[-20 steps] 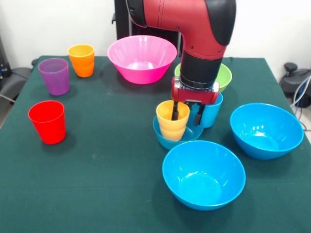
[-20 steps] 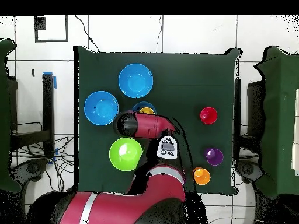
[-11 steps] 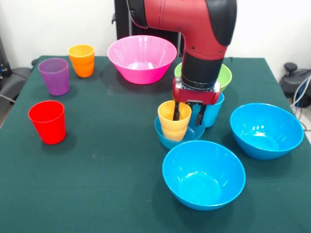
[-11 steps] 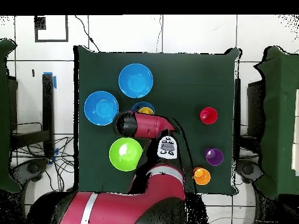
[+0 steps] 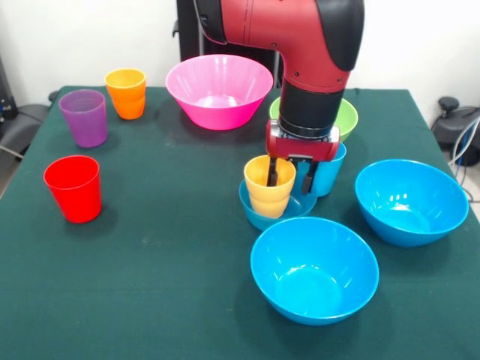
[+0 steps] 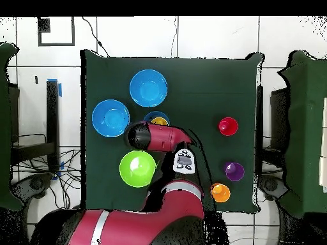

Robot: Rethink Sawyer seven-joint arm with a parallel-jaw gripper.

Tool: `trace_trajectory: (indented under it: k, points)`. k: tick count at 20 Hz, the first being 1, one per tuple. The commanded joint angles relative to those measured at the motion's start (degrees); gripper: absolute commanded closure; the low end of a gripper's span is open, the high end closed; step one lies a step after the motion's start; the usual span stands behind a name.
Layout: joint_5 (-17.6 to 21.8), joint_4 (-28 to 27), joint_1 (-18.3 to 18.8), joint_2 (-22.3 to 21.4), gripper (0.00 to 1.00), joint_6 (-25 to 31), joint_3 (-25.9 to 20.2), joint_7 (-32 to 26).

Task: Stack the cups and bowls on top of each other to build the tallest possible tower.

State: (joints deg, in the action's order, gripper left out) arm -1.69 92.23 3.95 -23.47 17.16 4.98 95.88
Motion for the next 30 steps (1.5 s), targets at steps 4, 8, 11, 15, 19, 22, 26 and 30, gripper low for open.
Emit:
trace_trajectory:
  k: [4, 8, 11, 15, 19, 22, 26, 30]
  points:
    - [0.6, 2.2, -1.4, -1.6, 0.00, 1.9, -4.0, 7.2]
    - [0.8, 2.5, -2.2, -2.2, 0.00, 1.4, -3.1, 7.5]
    - [0.5, 2.7, -2.5, -2.4, 0.00, 1.6, -3.1, 7.8]
    - [0.0, 2.0, -1.8, -1.4, 0.00, 1.9, -4.2, 7.4]
    - [-0.1, 1.9, -0.8, -0.3, 0.00, 1.4, -5.5, 6.9]
    - [-0.1, 1.8, -0.5, 0.4, 0.00, 0.6, -5.9, 6.9]
    - [-0.1, 1.5, -0.3, 1.4, 0.00, -0.5, -6.2, 7.1]
    - [-0.5, 2.2, -0.8, 1.2, 0.00, -0.6, -6.2, 8.0]
